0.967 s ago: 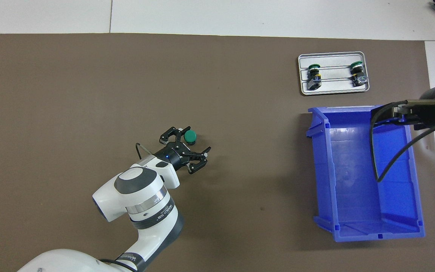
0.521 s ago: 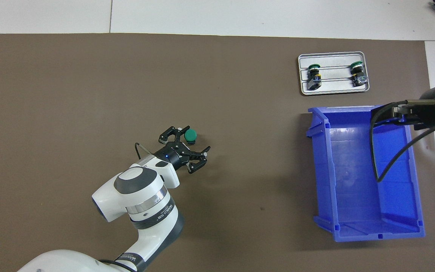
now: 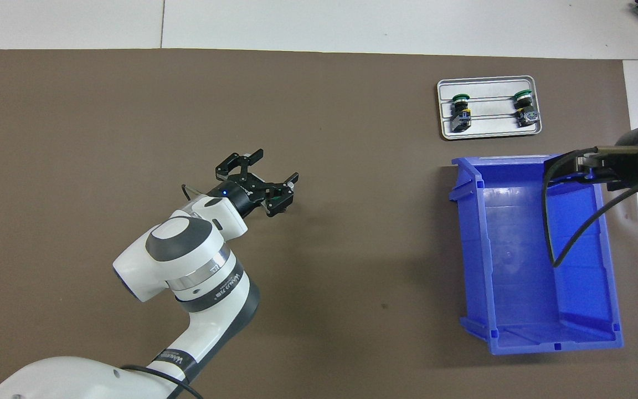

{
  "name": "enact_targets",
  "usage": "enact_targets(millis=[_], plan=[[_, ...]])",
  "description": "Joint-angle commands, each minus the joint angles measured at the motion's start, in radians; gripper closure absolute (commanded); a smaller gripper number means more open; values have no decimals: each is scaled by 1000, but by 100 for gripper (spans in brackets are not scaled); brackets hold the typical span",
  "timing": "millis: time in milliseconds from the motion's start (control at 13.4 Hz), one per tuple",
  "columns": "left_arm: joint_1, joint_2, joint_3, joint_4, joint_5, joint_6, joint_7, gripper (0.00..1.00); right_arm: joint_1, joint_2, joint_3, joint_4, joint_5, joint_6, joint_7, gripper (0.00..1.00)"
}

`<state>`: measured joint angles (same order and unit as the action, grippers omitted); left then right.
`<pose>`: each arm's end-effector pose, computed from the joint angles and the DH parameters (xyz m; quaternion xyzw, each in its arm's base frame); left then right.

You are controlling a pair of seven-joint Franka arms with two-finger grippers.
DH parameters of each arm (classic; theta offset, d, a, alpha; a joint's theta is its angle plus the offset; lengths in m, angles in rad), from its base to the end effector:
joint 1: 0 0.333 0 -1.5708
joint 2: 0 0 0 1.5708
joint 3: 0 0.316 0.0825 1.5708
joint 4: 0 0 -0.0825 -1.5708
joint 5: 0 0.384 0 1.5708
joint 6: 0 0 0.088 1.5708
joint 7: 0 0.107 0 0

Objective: Place and press button with both arms
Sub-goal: 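Raise and withdraw the left gripper away from the button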

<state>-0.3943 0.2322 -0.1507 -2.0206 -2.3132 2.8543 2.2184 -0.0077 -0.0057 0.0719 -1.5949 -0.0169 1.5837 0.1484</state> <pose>0.5169 -0.2640 0.3348 0.8204 -0.2236 0.4545 0.2652 0.5525 0.0338 0.6174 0.9991 -0.0420 -0.0018 0.0089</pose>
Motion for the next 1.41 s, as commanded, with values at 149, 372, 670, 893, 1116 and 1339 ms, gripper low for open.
enact_targets(millis=[149, 372, 670, 893, 1116, 1339], plan=[[64, 30, -6, 132, 212, 62, -351, 1, -18, -20, 9, -20, 21, 1, -26, 0], [81, 47, -1, 190, 332, 59, -601, 1, -18, -20, 9, -20, 21, 1, -26, 0], [124, 52, -1, 235, 414, -15, -869, 0, -18, -20, 9, -20, 21, 1, -26, 0], [167, 49, 3, 262, 577, -143, -1162, 0, -18, -20, 9, -20, 21, 1, -26, 0], [224, 49, 5, 307, 844, -269, -1463, 0, -18, -20, 9, -20, 21, 1, -26, 0], [307, 45, 5, 371, 1154, -476, -1714, 0, -20, -20, 9, -20, 21, 1, -26, 0]])
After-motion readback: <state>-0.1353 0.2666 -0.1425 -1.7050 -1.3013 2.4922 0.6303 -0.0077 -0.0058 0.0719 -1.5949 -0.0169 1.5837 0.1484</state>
